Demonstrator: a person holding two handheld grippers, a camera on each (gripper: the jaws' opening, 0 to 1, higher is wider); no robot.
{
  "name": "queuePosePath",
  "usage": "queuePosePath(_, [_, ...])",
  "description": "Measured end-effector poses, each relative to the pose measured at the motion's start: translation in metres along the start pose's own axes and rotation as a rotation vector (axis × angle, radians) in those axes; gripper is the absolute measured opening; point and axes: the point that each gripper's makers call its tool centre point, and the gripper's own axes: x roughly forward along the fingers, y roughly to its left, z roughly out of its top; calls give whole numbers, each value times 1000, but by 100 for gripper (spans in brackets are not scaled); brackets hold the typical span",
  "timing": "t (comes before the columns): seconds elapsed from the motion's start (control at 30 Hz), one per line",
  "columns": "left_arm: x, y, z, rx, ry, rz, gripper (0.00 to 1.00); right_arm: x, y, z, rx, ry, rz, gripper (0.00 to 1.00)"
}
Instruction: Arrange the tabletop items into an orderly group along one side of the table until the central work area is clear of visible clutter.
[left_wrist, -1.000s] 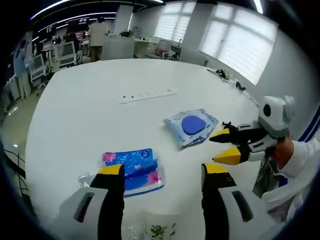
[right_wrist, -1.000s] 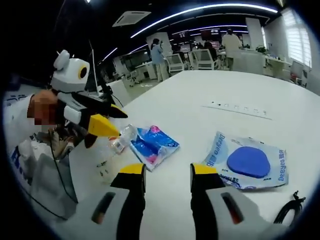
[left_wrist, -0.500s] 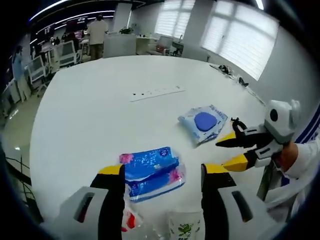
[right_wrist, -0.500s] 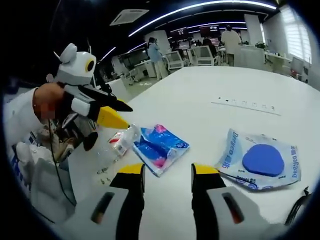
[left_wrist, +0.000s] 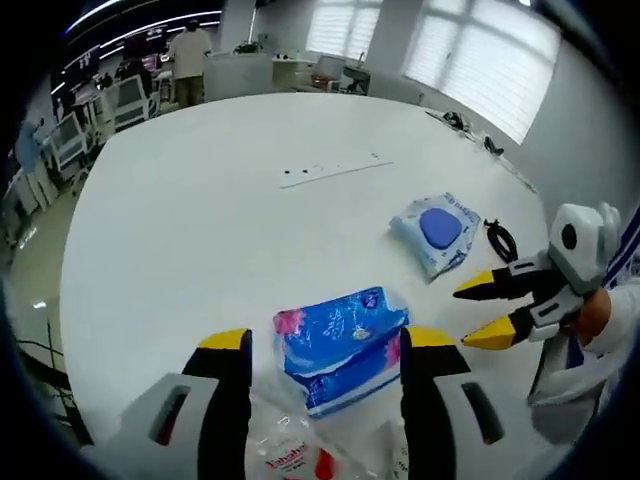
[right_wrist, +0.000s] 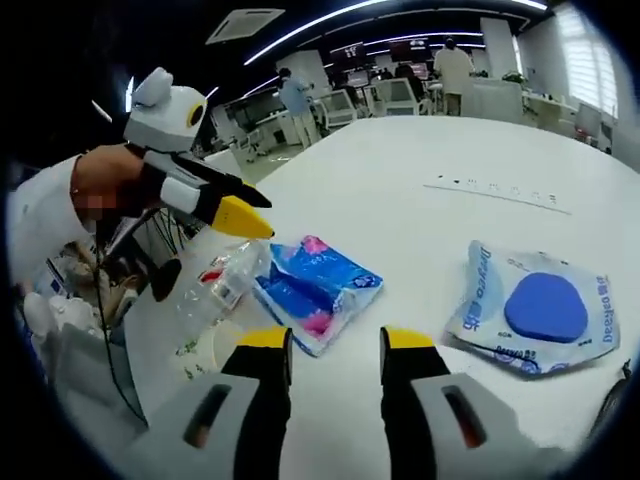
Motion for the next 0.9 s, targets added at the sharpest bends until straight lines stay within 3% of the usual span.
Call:
queuePosePath(0.43, [30,16,-5,56,100,-16,52,19,0,-6,20,25,-10,31])
queuePosePath(0.9, [52,27,-29,103,239,-19,35,37,4,-16,38,61,-2,22])
